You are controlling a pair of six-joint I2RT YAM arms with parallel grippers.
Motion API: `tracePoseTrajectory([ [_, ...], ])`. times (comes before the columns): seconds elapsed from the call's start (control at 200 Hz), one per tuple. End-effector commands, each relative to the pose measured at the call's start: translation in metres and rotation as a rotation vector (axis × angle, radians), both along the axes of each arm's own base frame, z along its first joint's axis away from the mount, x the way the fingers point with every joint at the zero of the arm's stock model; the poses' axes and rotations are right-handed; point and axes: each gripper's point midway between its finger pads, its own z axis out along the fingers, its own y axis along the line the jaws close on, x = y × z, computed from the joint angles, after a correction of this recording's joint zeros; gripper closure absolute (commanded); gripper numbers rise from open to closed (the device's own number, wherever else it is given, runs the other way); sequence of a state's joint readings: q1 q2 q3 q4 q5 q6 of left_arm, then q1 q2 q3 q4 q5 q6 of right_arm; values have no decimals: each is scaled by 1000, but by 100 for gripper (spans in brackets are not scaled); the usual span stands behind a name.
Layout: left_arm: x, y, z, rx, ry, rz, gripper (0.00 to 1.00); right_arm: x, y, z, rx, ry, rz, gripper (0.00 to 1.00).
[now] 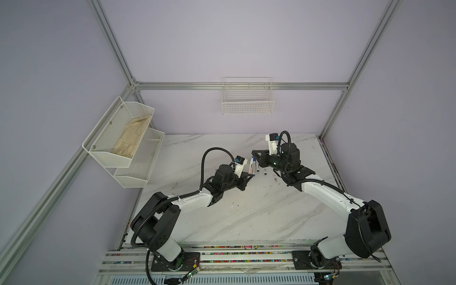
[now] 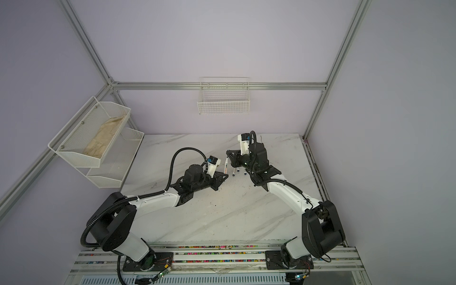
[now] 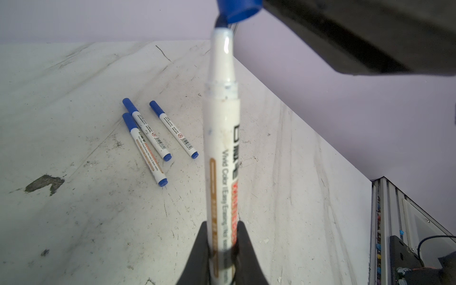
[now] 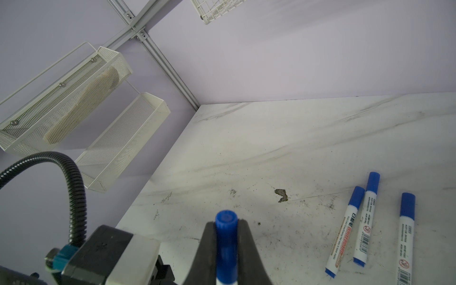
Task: Insert the pens into the pen caps
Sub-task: 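Bring the blue cap onto the marker tip held by the left gripper, then press the blue cap down over the marker tip with the right gripper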
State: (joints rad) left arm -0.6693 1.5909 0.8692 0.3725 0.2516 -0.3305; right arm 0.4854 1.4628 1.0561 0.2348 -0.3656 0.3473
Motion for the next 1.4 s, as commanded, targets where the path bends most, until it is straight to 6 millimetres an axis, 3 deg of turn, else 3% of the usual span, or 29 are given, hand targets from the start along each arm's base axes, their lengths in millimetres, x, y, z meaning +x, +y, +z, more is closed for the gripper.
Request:
tracePoseTrajectory([
  [0.0,5,-7,37,-68,-89,-5,100,3,4,6,12,-18,17,100],
  [0.56,5,-6,33,-71,-73,-2,100,5,-2,32,23,-98,-11,100],
  [1.395,6,-4,33,-69,-77,10,100,2,6,4,12,-30,35,100],
])
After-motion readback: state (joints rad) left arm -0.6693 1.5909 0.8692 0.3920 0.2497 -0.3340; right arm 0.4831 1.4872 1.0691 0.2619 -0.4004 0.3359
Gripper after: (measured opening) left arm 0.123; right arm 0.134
